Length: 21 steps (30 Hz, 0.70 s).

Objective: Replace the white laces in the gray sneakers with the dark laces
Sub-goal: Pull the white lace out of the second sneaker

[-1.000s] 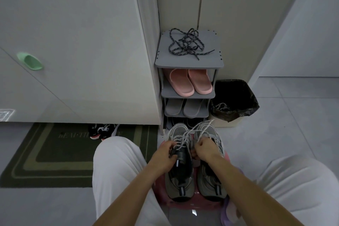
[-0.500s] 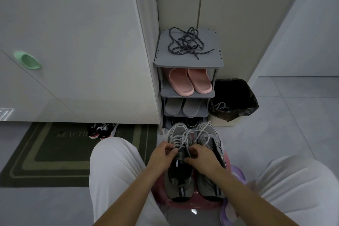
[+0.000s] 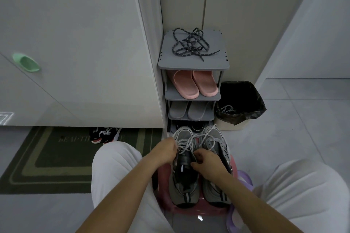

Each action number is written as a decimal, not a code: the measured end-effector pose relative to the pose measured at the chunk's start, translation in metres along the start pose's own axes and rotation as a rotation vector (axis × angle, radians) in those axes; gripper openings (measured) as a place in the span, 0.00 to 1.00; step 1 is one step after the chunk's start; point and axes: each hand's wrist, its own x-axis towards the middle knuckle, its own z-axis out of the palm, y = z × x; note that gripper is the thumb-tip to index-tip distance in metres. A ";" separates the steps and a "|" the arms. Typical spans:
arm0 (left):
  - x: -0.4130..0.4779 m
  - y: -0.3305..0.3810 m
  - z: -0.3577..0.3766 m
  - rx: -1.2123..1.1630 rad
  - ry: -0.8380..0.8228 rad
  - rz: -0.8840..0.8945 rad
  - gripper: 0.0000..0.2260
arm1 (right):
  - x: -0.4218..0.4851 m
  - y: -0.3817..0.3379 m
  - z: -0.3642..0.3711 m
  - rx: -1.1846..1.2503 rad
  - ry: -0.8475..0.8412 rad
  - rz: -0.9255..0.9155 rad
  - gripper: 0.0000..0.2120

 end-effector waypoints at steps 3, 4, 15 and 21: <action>0.001 -0.006 0.000 -0.046 0.001 0.018 0.09 | 0.001 0.000 0.001 -0.011 0.004 -0.004 0.14; -0.002 -0.009 0.003 -0.077 0.018 0.018 0.09 | 0.001 0.000 0.001 -0.016 0.006 -0.004 0.14; -0.011 -0.008 0.019 -0.083 0.183 -0.012 0.06 | 0.001 0.001 0.003 -0.018 0.012 -0.002 0.14; 0.007 -0.004 -0.006 -0.081 0.005 -0.008 0.08 | -0.001 0.000 0.003 -0.018 0.006 0.002 0.14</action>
